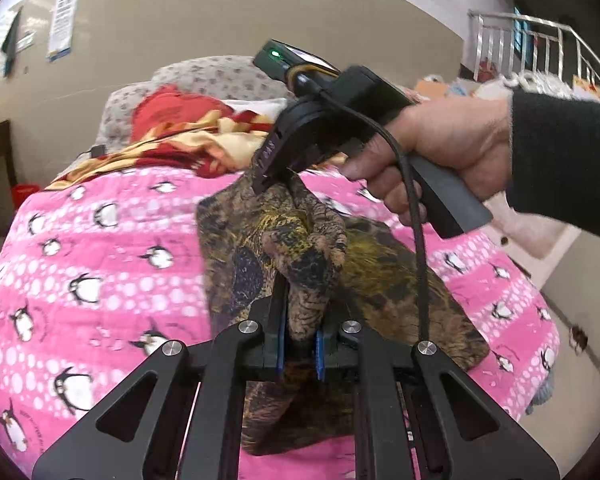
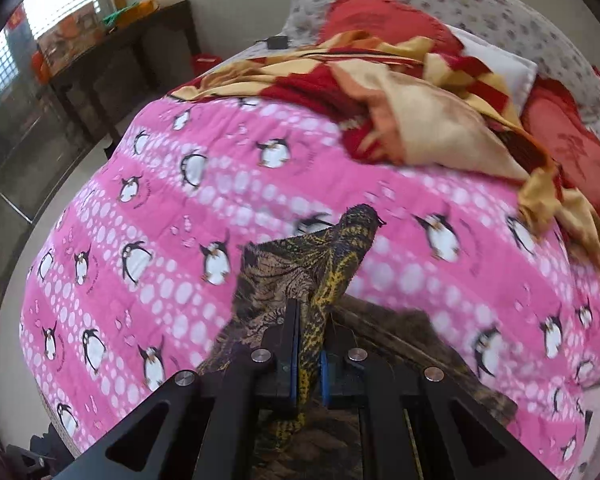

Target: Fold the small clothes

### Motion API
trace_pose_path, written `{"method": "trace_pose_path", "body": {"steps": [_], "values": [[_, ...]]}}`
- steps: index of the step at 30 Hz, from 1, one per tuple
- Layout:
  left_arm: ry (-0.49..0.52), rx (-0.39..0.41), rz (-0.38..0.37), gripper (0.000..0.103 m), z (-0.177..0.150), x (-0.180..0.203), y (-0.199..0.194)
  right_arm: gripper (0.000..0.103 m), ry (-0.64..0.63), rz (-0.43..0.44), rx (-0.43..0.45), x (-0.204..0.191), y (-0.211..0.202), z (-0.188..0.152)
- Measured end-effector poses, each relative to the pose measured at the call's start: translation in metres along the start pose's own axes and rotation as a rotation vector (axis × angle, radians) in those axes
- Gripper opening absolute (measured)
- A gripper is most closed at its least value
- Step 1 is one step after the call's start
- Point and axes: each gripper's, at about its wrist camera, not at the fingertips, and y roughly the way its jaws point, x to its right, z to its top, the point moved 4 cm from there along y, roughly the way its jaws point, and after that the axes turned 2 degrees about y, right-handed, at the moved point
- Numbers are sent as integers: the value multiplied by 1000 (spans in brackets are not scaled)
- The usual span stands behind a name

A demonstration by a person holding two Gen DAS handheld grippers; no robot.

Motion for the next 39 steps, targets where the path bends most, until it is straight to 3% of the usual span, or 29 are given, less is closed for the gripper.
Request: {"method": "trace_pose_path", "body": {"steps": [22,28,35,36,38,39], "values": [[182,-149,-128,9,-12,143,62,6,120,38,-5,126,-18,-84],[192,-202,-124,9,-30,155,78,5,190,48,8,157,-20,-110],[196,-186,-97,9,-32,148,76,5,265,230,125,154,-32,-121],[195,-181,-93,9,-32,147,74,6,289,244,151,155,-32,-122],[196,-162,-81,9,-29,141,69,22,349,250,194,160,-29,-125],[193,-154,-77,9,-27,138,67,39,358,248,217,160,-27,-127]]}}
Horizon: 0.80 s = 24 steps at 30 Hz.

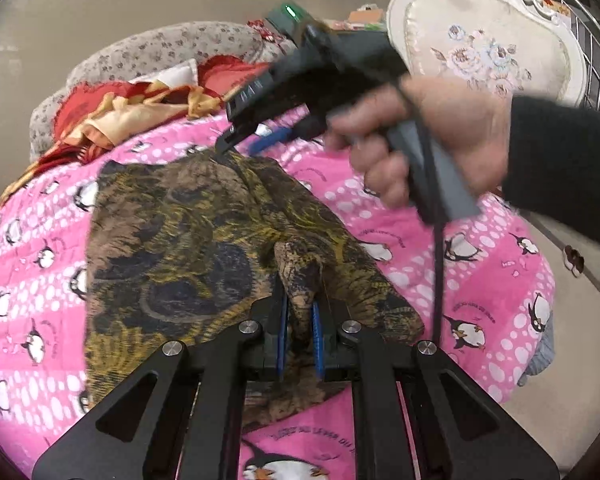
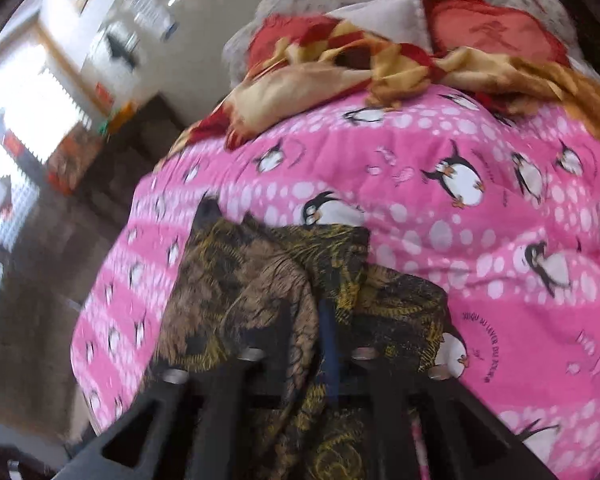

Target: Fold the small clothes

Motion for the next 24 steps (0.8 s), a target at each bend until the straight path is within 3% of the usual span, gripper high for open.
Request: {"method": "trace_pose_path", "body": {"steps": [1,5,10,11,13,18,24], "values": [[-7,11,4,9,2,-4,-5,46,-3,-4,32,1,1,-2],[-52,53,6,9,10,-17,-21,46,41,78,-2,5,20,-9],[-67,99,3,9,15,-21,-36,44,-5,141,-27,-13,35,-6],[-69,101,0,9,16,-22,-36,41,-25,130,-20,-17,36,-4],[-71,96,-1,9,16,-23,-33,11,-43,61,-53,-19,46,0],[-55,83,-56,9,15,-9,-27,8,-102,-36,-100,-17,41,-1],[3,63,-122,9,8,23,-20,8,-127,-57,-100,-10,14,1]]}}
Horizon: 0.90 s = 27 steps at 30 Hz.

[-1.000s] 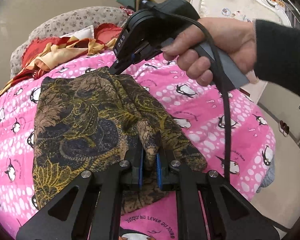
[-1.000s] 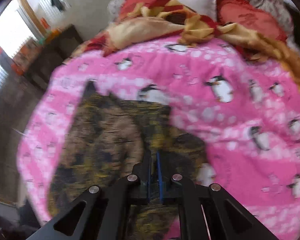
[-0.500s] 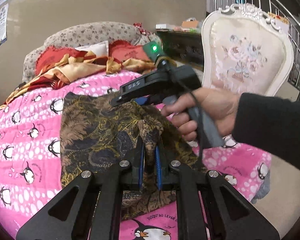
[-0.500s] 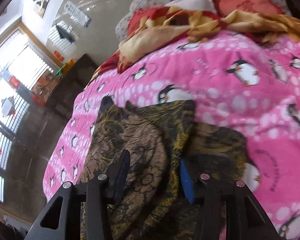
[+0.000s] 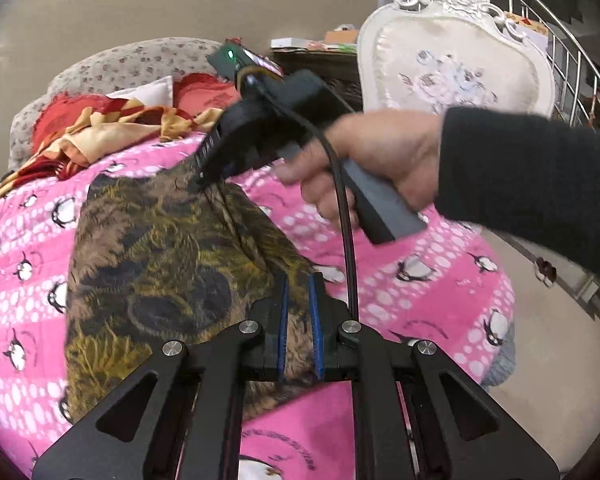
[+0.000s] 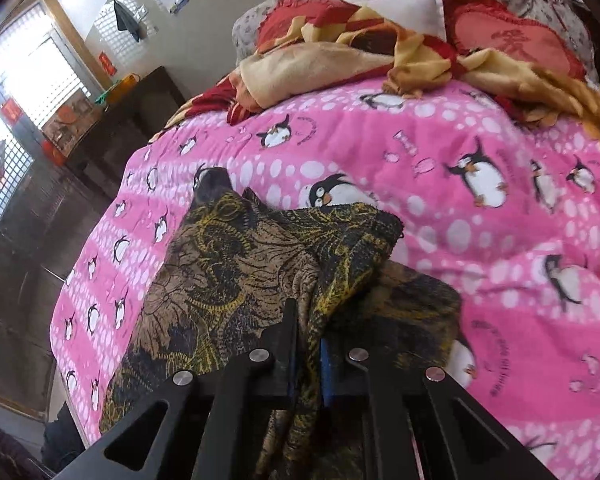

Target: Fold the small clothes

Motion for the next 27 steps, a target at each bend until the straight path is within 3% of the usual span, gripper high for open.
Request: {"method": "trace_pose_path", "body": {"steps": [3,7,9,13,19,20,22,25,27], "values": [[69,21,61,9,-11,-2,-10,8,16,-14,0,6,-4,0],[181,-92,105,13,-30,-5,6,8,37,-6,2,10,-1,-3],[201,-99,125,13,-33,-5,13,8,51,-16,-2,12,4,-3],[85,-94,130,13,-25,-21,14,8,39,-43,-21,18,4,-5],[39,-39,198,13,-17,-49,-12,8,51,-65,-15,35,-11,-13],[25,-29,214,13,-16,-57,-16,4,59,-87,-6,40,-15,-14],[-8,-19,245,13,-15,-75,-23,3,110,-54,15,53,-22,-15],[-67,-46,303,13,-24,-101,-24,3,118,-37,22,50,-20,-13],[-106,-79,289,13,-35,-114,-20,3,112,-36,42,42,-23,-10]]}}
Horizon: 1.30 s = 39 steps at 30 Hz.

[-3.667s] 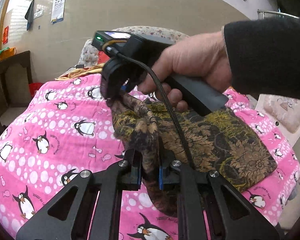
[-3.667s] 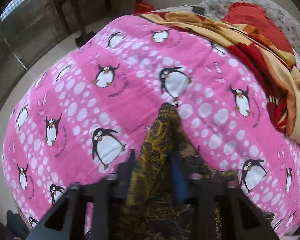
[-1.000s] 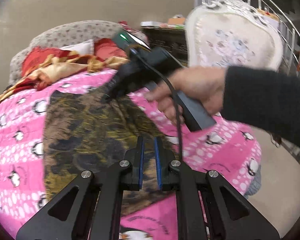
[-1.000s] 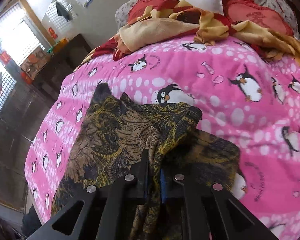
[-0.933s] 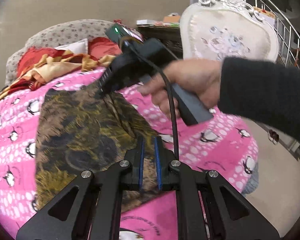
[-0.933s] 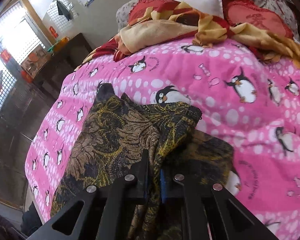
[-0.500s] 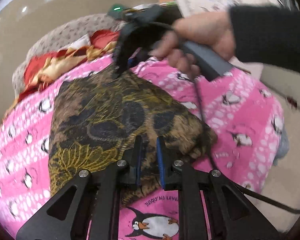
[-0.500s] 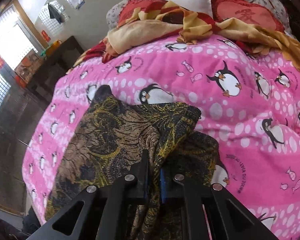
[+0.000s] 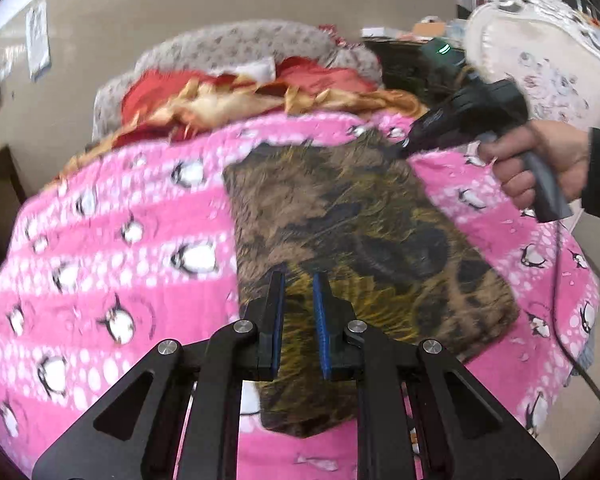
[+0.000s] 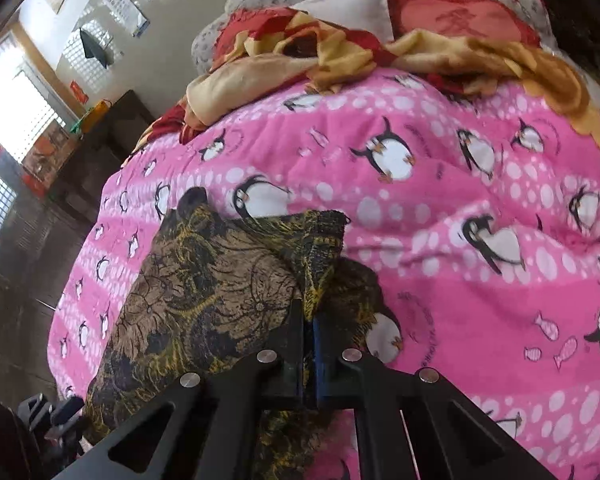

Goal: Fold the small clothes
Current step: 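Press the folded shirt flat with the right gripper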

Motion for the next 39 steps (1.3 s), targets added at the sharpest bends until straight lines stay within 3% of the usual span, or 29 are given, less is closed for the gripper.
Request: {"method": "trace_pose_path", "body": {"steps": [2,5,7,11,13,14,15,17,20,25,28,29,30,32,36,39], "values": [[1,-47,-24,14,-11,-4,10,3,7,14,31,-6,-10,-2],[4,-84,-34,14,-22,-5,20,5,52,-42,87,-4,-36,-19],[-4,-76,-37,14,-24,-5,20,5,0,11,111,-24,-56,-45],[-23,-73,-55,14,-26,-6,19,5,-162,118,62,-91,-52,-96],[-56,-74,-78,14,-24,-13,15,5,-181,6,40,-91,-33,-115],[-67,-75,-81,14,-23,-15,14,5,-137,-90,2,-73,-18,-123],[-78,-74,-84,14,-23,-18,13,5,-55,-113,-11,-52,-9,-131],[-80,-94,-90,14,-26,-20,16,5,97,0,41,-31,-13,-139],[-79,-113,-94,14,-31,-21,19,5,41,-74,29,-46,-25,-140],[-106,-129,-124,14,-37,-23,13,5,-12,-40,91,-80,-56,-162],[-89,-174,-129,14,-48,-22,20,7,-45,-134,-12,-76,-27,-194],[-86,-170,-132,15,-48,-22,20,7,-27,-117,39,-69,-24,-205],[-82,-171,-134,15,-48,-21,21,7,-4,-88,75,-64,-25,-208],[-74,-169,-142,15,-48,-22,21,6,52,-52,68,-57,-26,-206],[-105,-124,-137,14,-38,-23,-4,7,23,-131,13,-70,-30,-197],[-86,-85,-212,14,-34,-6,-20,7,-36,-128,68,-102,-48,-185]]}}
